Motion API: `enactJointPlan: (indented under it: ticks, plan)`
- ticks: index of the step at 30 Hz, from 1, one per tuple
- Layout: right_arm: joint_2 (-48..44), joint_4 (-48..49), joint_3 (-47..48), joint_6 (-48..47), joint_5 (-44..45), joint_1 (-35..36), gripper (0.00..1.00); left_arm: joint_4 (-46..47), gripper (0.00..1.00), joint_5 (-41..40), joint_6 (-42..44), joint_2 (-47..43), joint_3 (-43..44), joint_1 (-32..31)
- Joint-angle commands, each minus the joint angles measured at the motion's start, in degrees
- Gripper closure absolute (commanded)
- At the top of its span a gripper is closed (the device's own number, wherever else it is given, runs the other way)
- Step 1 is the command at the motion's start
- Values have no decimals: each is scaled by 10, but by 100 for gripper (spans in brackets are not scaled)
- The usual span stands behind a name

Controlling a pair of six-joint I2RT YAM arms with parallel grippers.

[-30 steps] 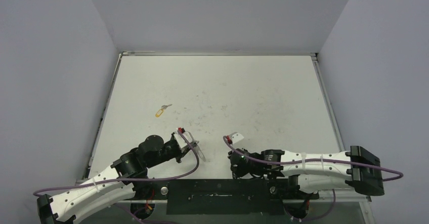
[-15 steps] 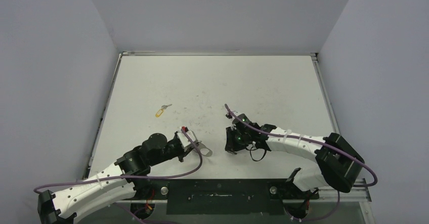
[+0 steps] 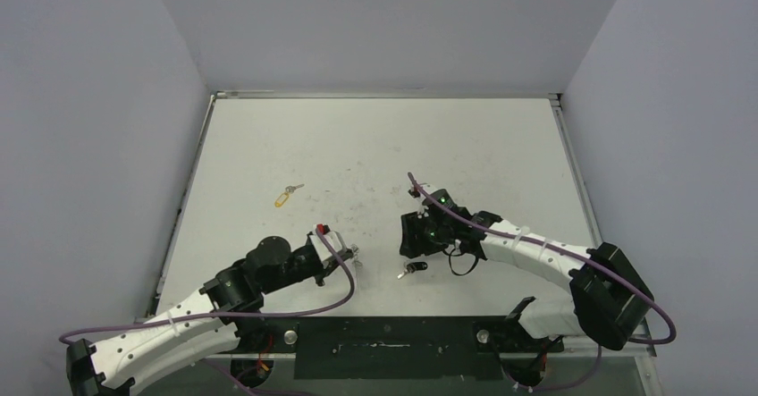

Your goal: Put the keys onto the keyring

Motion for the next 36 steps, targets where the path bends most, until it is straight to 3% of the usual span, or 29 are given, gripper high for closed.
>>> enactJointPlan:
  ticks: [1, 6, 16, 22, 36]
  plan:
    - [-4, -28, 29, -38, 22, 7, 51, 49, 100, 11, 8, 2, 2, -2]
    - [22, -44, 40, -64, 21, 21, 54, 53, 100, 13, 8, 8, 0, -2]
    - [84, 54, 13, -64, -75, 3, 55, 53, 100, 11, 5, 7, -1, -2]
    - [122, 79, 12, -68, -103, -10, 69, 53, 100, 11, 0, 6, -2, -2]
    - [72, 36, -18, -66, -91, -22, 72, 58, 100, 7, -3, 4, -8, -2]
